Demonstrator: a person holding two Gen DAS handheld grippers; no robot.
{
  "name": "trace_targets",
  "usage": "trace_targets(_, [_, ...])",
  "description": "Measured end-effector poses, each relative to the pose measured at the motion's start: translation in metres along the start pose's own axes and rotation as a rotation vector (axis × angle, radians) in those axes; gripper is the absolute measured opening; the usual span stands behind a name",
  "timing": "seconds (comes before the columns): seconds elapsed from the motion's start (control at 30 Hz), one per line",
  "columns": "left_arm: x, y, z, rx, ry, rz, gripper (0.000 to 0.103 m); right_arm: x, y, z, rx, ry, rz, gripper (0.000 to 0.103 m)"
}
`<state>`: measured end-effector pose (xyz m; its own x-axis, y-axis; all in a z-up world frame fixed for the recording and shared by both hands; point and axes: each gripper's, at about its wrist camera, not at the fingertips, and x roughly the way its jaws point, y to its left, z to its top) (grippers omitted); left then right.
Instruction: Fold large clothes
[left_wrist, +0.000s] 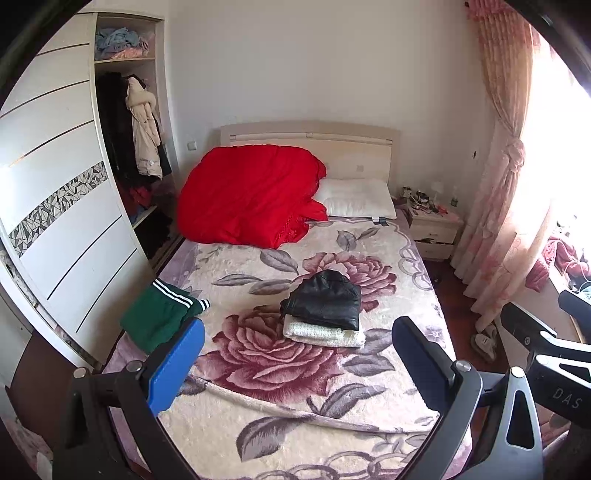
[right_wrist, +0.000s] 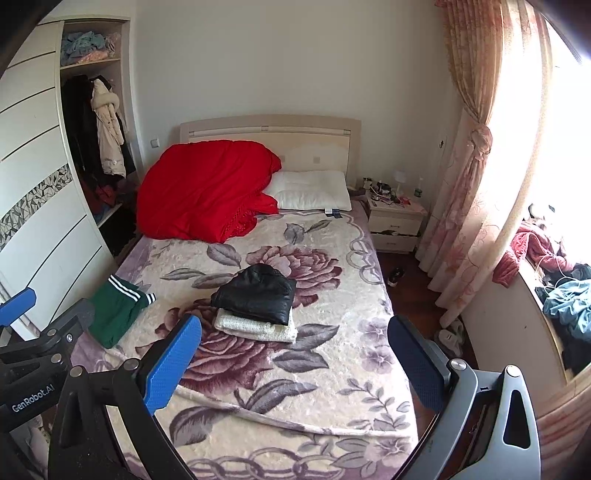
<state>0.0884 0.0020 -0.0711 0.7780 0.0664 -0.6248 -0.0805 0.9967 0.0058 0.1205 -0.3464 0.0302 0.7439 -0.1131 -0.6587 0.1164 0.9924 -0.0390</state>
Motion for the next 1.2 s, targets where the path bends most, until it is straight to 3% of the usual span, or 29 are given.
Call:
trace_targets(0.57, [-0.011, 0.004, 0.008, -0.008, -0.036, 0.008, 0.103, 0.002, -0.002, 0.017, -0.006, -0.023, -0.008, 0.103])
trace_targets(1.2, [-0.013, 0.004, 0.007, -0.013, -0.046, 0.013, 0.103, -0.01, -0.003, 0.013, 0.009, -0.037, -0.013, 0.103])
